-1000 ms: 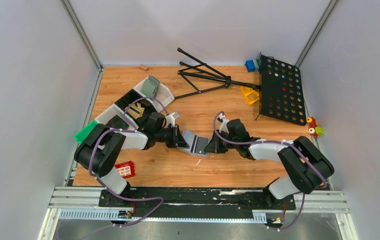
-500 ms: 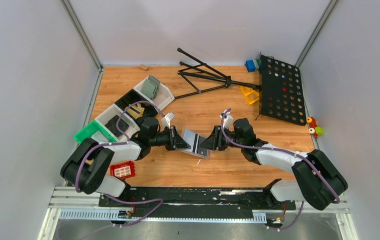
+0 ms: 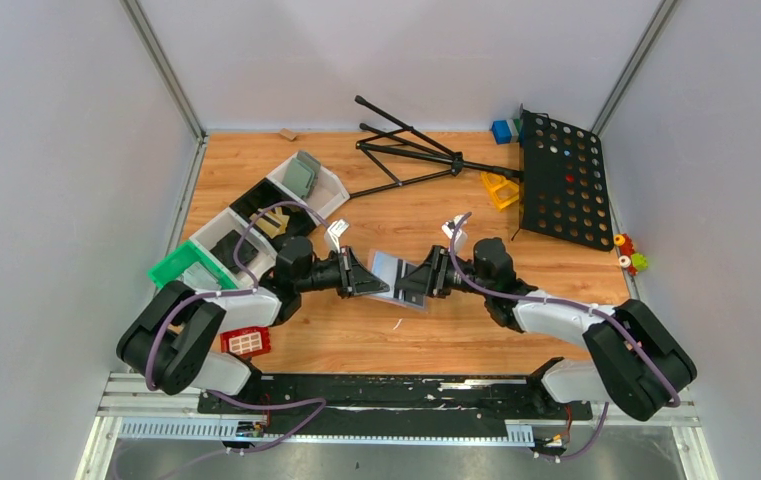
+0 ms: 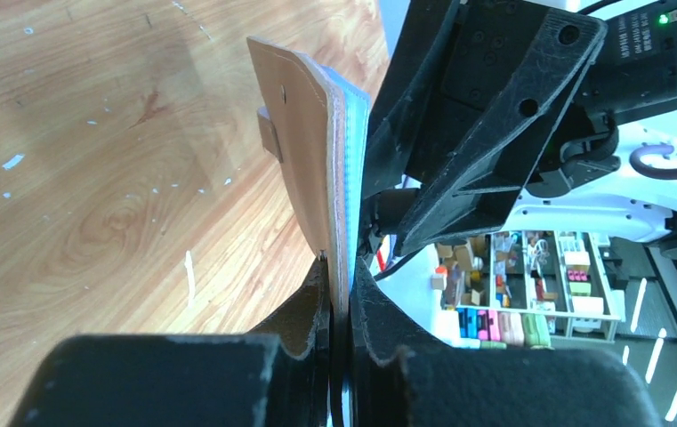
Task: Take the credit cards out of the card holder
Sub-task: Pick up the card holder from the center of the board, then remove the credit card from the card holder.
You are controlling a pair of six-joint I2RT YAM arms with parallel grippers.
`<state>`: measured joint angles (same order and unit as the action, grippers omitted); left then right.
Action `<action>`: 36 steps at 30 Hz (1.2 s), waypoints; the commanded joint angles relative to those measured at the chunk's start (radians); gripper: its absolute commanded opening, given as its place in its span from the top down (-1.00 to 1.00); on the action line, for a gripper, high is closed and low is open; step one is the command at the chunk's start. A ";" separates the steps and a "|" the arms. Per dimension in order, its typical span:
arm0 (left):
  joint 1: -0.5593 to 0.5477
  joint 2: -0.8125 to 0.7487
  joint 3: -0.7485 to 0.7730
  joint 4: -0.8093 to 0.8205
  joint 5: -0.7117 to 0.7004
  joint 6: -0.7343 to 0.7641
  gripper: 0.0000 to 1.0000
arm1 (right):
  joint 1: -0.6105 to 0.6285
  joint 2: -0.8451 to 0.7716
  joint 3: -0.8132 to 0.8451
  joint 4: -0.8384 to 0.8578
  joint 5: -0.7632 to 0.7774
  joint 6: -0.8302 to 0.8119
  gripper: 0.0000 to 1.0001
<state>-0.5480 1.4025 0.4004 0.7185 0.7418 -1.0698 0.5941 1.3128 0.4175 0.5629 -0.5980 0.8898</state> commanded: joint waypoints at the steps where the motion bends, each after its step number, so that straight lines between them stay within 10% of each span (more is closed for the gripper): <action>1: -0.013 -0.013 -0.014 0.180 0.051 -0.090 0.94 | 0.005 0.008 -0.011 0.128 -0.032 0.071 0.21; 11: -0.021 0.036 -0.050 0.453 0.080 -0.237 0.95 | -0.011 0.033 -0.055 0.282 -0.045 0.158 0.27; 21: -0.038 0.052 -0.049 0.486 0.073 -0.242 0.78 | -0.011 0.014 -0.032 0.312 -0.110 0.164 1.00; 36: 0.007 -0.150 -0.012 0.046 -0.051 -0.012 0.53 | -0.077 -0.082 -0.066 0.015 -0.048 0.053 1.00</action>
<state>-0.5636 1.3422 0.3393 0.9062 0.7227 -1.1934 0.5400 1.2530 0.3649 0.6926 -0.6716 1.0138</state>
